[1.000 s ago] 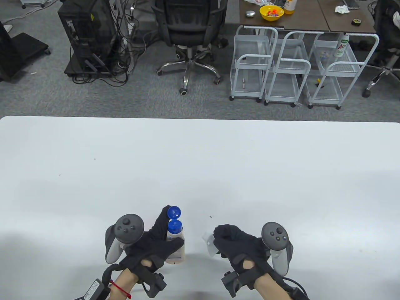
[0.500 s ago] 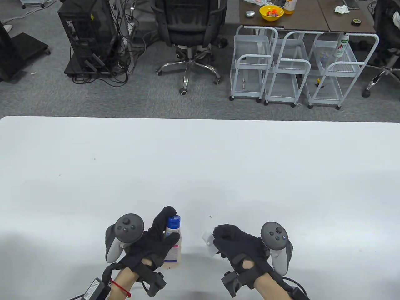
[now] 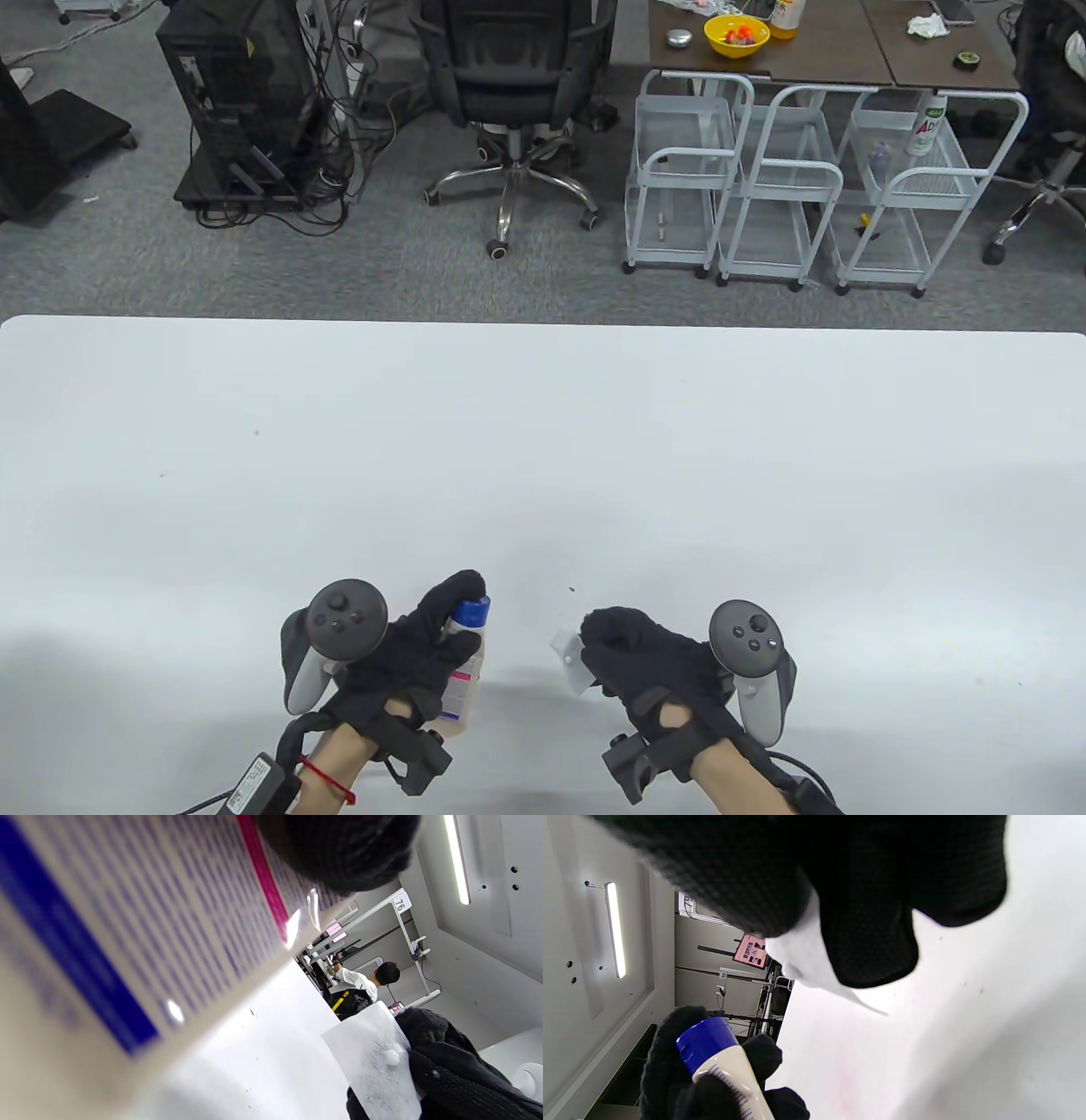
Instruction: Squeeze hand cream onto cotton pad
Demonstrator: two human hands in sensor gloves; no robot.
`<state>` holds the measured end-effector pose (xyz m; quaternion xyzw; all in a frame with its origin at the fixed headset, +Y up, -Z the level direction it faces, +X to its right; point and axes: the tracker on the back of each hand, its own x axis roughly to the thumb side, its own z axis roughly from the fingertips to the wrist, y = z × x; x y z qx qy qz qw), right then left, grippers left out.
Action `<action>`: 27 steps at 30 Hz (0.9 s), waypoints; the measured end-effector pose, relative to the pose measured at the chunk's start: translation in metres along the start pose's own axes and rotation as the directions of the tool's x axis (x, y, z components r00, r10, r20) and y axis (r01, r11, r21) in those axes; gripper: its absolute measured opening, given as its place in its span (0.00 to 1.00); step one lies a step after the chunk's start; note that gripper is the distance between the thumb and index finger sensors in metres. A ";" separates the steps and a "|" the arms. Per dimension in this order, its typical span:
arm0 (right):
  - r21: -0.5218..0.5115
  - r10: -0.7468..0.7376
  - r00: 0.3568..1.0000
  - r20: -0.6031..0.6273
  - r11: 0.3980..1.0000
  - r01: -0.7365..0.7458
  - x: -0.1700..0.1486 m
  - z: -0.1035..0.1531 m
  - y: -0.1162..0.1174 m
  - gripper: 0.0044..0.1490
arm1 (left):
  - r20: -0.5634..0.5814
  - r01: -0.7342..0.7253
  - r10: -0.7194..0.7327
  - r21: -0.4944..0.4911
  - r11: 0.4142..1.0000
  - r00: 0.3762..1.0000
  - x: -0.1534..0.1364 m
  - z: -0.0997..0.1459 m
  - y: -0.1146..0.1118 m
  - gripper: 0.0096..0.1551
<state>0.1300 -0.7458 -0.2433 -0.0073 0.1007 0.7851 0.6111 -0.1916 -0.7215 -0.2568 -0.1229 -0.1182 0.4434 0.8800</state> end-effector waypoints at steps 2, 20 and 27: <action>-0.019 0.011 1.000 0.017 1.000 -0.010 0.000 -0.005 -0.007 0.23 | -0.004 0.066 -0.066 -0.022 0.998 0.998 0.001 -0.001 0.001 0.49; -0.276 0.513 0.824 -0.240 0.778 -0.565 -0.022 -0.045 -0.066 0.22 | -0.223 0.380 -0.343 0.152 0.913 0.913 -0.026 -0.012 0.020 0.33; -0.273 0.600 0.761 -0.245 0.711 -0.648 -0.022 -0.045 -0.064 0.23 | -0.225 0.415 -0.382 0.123 0.901 0.896 -0.024 -0.013 0.015 0.32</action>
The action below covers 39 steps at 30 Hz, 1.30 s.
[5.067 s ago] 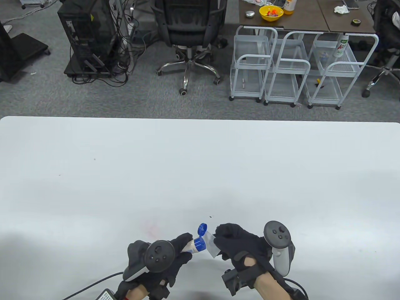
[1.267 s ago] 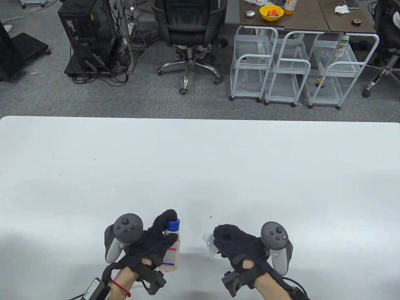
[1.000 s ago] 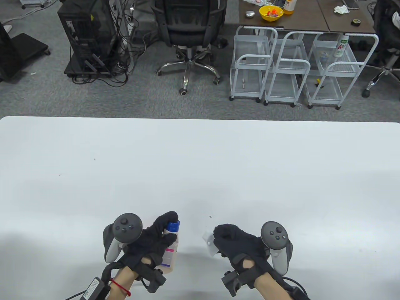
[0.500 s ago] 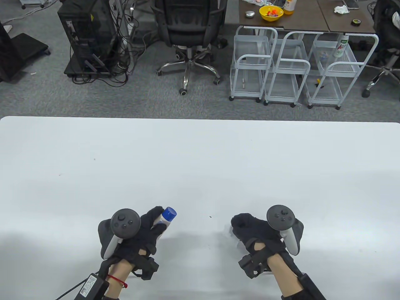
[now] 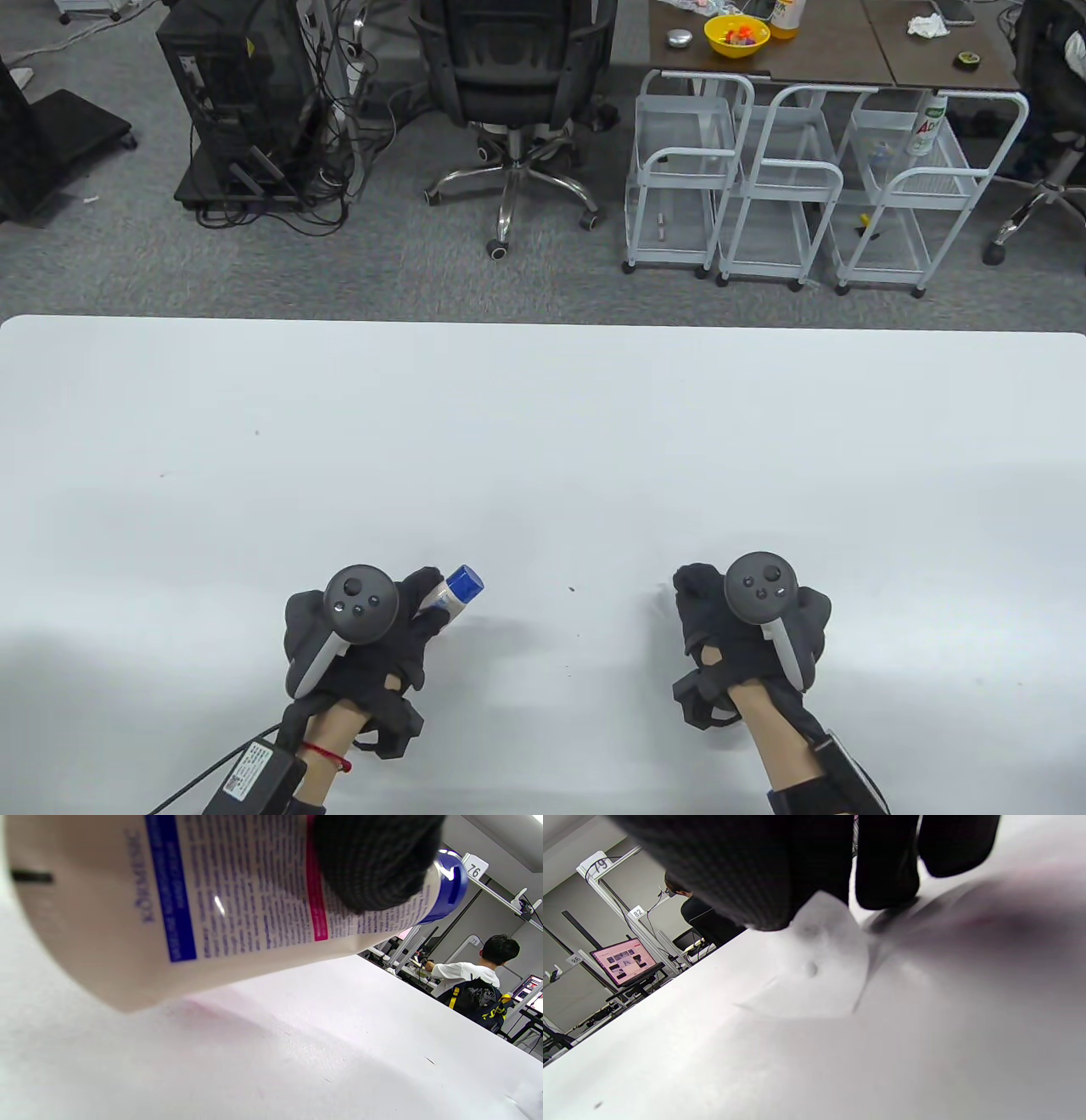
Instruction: Squeeze hand cream onto cotton pad
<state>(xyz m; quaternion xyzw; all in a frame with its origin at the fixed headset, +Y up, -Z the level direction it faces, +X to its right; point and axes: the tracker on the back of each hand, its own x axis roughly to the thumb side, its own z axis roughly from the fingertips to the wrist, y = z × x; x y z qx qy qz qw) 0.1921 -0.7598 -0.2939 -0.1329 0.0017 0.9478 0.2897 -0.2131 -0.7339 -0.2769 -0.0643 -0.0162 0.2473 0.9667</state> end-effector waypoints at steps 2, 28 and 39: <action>0.014 0.003 1.000 -0.001 1.000 -0.003 -0.001 0.000 0.000 0.25 | 0.001 -0.001 0.001 -0.002 1.000 1.000 0.000 0.000 0.000 0.32; 0.095 0.020 0.991 0.133 0.995 -0.032 0.009 0.018 -0.001 0.43 | -0.163 0.332 -0.321 0.042 0.942 0.933 -0.029 -0.022 0.000 0.30; 0.091 0.004 0.991 0.132 0.996 -0.017 0.009 0.017 -0.002 0.42 | -0.275 0.498 -0.488 -0.034 0.866 0.829 -0.032 -0.027 -0.018 0.36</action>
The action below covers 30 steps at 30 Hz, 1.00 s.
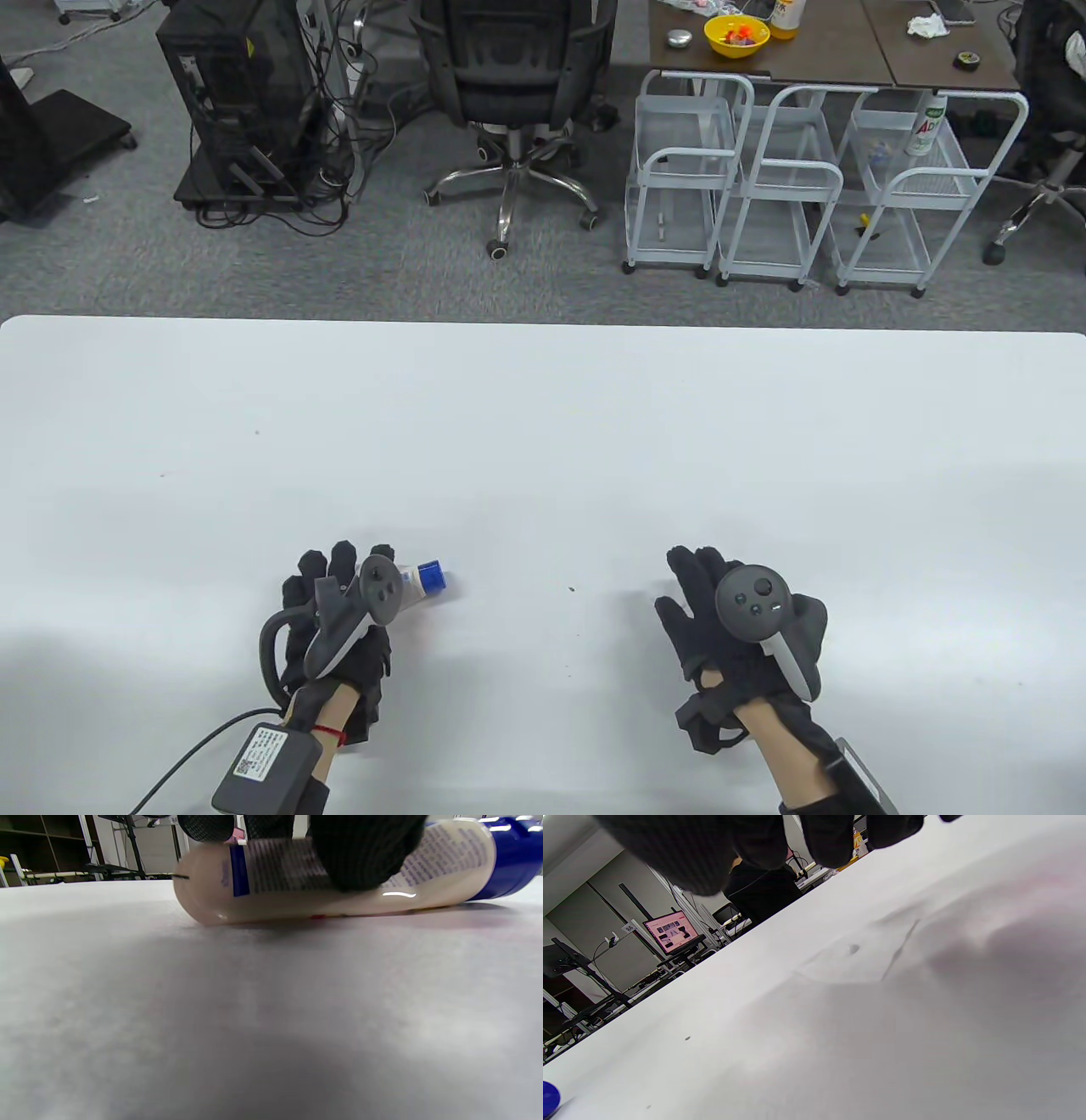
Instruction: Squeeze hand cream onto cotton pad
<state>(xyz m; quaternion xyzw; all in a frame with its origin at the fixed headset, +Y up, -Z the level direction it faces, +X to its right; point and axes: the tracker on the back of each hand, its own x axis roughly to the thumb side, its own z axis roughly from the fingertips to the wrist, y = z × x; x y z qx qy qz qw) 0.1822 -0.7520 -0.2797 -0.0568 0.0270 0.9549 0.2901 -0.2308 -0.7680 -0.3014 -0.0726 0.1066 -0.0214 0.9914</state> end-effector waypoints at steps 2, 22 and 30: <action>0.003 0.004 1.000 0.001 1.000 -0.004 0.000 0.000 0.001 0.42 | -0.023 0.016 -0.017 -0.019 1.000 1.000 -0.001 -0.001 0.000 0.35; 0.005 0.000 0.993 0.121 1.000 -0.001 0.023 0.021 0.001 0.42 | 0.287 -0.501 0.467 0.053 0.864 0.836 -0.017 0.045 0.052 0.39; -0.006 -0.024 0.987 0.159 1.000 0.025 0.023 0.024 -0.004 0.41 | 0.408 -0.530 0.484 -0.002 0.848 0.774 0.007 0.062 0.051 0.43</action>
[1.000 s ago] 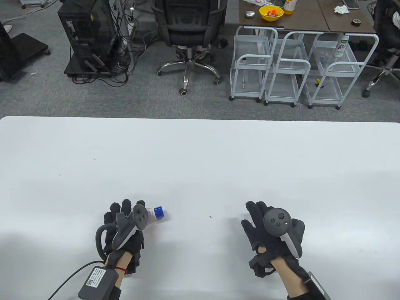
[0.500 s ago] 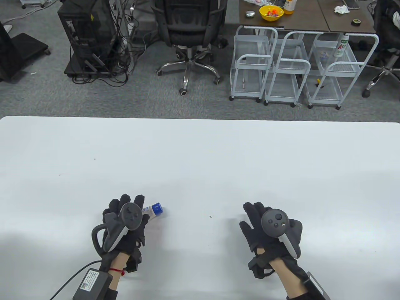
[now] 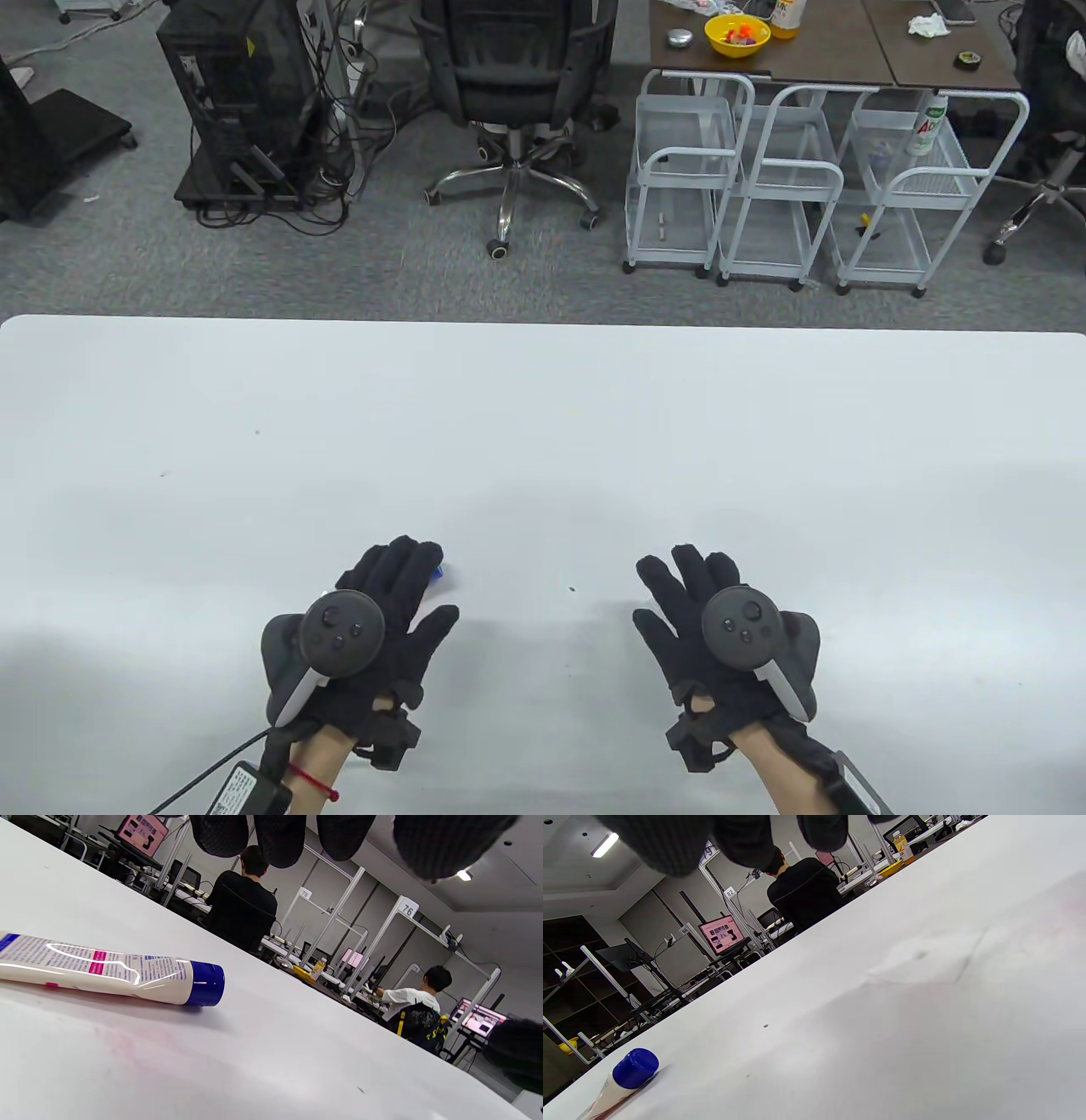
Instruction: Squeeze hand cream onto cotton pad
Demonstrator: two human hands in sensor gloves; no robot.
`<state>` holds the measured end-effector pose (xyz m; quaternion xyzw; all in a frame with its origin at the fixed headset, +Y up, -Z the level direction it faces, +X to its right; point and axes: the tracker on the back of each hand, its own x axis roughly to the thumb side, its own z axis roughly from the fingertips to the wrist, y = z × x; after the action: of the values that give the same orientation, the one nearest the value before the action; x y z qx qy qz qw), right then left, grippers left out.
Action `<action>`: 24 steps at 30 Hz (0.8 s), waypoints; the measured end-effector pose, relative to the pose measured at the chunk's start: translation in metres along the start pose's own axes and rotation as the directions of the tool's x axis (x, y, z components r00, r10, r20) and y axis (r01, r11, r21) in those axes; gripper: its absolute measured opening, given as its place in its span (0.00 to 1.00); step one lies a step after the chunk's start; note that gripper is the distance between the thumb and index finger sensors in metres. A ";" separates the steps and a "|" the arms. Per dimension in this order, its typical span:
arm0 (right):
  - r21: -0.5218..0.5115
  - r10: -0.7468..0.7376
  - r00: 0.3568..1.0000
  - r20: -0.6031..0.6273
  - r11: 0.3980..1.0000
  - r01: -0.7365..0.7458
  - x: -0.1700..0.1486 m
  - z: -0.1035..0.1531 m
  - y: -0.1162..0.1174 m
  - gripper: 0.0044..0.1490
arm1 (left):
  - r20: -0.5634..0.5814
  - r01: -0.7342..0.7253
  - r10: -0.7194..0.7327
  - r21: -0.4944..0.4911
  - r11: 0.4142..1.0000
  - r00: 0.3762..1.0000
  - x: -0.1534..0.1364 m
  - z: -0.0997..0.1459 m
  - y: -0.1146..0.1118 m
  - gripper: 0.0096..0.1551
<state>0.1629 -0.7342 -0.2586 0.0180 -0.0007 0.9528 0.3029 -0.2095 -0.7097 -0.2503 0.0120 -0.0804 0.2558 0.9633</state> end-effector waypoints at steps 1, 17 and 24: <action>0.003 -0.001 1.000 0.002 1.000 0.001 0.000 0.000 0.000 0.41 | 0.021 0.017 -0.017 -0.010 1.000 1.000 0.000 0.000 -0.004 0.44; 0.048 0.012 1.000 0.012 0.999 -0.012 -0.006 -0.004 0.006 0.43 | -0.042 0.126 -0.129 -0.080 0.989 0.991 -0.009 -0.012 -0.032 0.47; 0.037 0.008 0.999 0.048 0.999 -0.010 -0.003 -0.003 0.011 0.43 | -0.057 0.107 -0.112 -0.091 0.990 0.992 -0.013 -0.015 -0.034 0.47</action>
<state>0.1588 -0.7452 -0.2618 0.0463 0.0098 0.9533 0.2982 -0.2013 -0.7443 -0.2669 -0.0336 -0.0609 0.1991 0.9775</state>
